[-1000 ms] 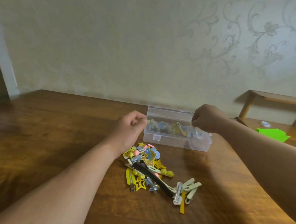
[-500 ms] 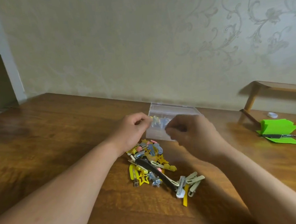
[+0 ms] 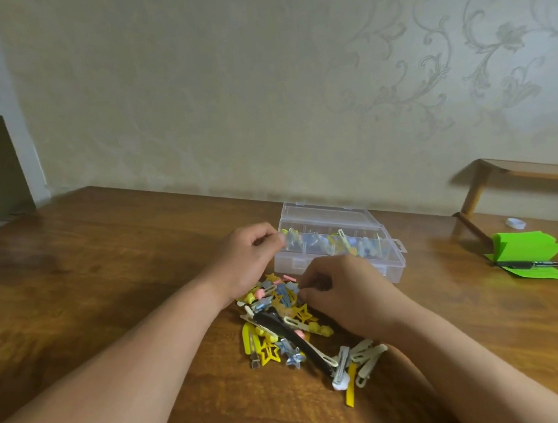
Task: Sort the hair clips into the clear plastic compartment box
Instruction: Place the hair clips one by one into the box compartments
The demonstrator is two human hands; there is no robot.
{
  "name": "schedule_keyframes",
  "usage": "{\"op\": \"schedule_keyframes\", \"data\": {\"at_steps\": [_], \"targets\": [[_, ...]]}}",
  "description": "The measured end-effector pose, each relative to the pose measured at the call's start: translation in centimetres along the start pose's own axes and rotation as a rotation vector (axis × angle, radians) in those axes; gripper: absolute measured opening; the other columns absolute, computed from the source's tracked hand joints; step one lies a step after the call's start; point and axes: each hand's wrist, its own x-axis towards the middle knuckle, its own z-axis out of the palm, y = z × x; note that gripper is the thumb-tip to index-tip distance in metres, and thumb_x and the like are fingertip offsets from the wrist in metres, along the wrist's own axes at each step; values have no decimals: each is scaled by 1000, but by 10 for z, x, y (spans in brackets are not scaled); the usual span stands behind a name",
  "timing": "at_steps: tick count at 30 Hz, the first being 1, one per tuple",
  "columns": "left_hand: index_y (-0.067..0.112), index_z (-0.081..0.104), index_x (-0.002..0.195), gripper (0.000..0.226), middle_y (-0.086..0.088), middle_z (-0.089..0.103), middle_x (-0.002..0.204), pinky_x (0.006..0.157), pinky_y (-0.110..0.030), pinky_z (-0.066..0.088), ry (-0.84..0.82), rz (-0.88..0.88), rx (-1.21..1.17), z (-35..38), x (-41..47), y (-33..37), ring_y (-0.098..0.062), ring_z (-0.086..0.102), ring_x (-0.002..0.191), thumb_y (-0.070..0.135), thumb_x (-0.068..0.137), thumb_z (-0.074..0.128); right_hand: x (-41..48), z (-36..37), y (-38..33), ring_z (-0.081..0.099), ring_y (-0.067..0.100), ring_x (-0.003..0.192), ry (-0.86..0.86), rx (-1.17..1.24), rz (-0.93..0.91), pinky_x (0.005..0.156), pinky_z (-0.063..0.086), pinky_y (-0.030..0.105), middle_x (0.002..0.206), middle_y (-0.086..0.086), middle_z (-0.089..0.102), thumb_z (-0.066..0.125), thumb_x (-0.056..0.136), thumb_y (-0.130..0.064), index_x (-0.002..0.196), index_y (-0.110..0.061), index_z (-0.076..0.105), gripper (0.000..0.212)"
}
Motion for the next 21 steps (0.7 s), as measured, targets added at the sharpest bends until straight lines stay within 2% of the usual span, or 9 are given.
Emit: {"op": "schedule_keyframes", "data": {"at_steps": [4, 8, 10, 12, 16, 19, 21], "targets": [[24, 77, 97, 29, -13, 72, 104, 92, -39, 50, -3, 4, -14, 0, -3, 4, -24, 65, 105, 39, 109, 55, -1, -2, 2, 67, 1, 89, -7, 42, 20, 74, 57, 17, 99, -15, 71, 71, 99, -37, 110, -33, 72, 12], [24, 75, 104, 26, -18, 66, 103, 82, -35, 46, 0, -2, -52, -1, -4, 6, -25, 63, 96, 40, 109, 54, -2, -5, 5, 72, 5, 87, -31, 142, 28, 78, 62, 25, 96, -10, 75, 71, 100, -37, 102, -34, 69, 5], [26, 72, 110, 23, -10, 66, 99, 81, -32, 47, 39, -30, -103, -2, -3, 6, -18, 62, 94, 40, 109, 54, -2, -8, 8, 73, 3, 87, -31, 222, 31, 79, 63, 25, 94, -10, 78, 71, 100, -34, 104, -32, 70, 5], [24, 71, 115, 23, -1, 67, 101, 80, -30, 47, 83, -66, -161, -4, -2, 6, -15, 63, 97, 37, 110, 52, -3, -11, 9, 73, 0, 84, -3, 312, 22, 73, 58, 18, 94, -13, 79, 71, 101, -29, 109, -30, 72, 8], [25, 71, 114, 21, 1, 67, 102, 85, -34, 50, 119, -85, -200, -5, 2, 2, -17, 63, 99, 37, 109, 54, 8, -25, 6, 69, 0, 74, 175, 414, 9, 62, 50, 13, 89, -10, 78, 74, 99, -24, 108, -26, 76, 9], [27, 70, 112, 21, 1, 67, 103, 88, -36, 51, 104, -85, -193, -4, 4, 0, -17, 63, 100, 39, 109, 54, 35, -39, 1, 69, 0, 72, 259, 378, 65, 63, 50, 16, 89, -9, 78, 76, 97, -23, 104, -25, 78, 7], [25, 70, 113, 21, 1, 67, 105, 85, -33, 48, 96, -90, -188, -4, 4, 1, -16, 62, 100, 37, 110, 54, 55, -42, -6, 70, 8, 78, 217, 353, 116, 65, 50, 23, 89, -8, 78, 79, 95, -23, 102, -22, 79, 7]]}}
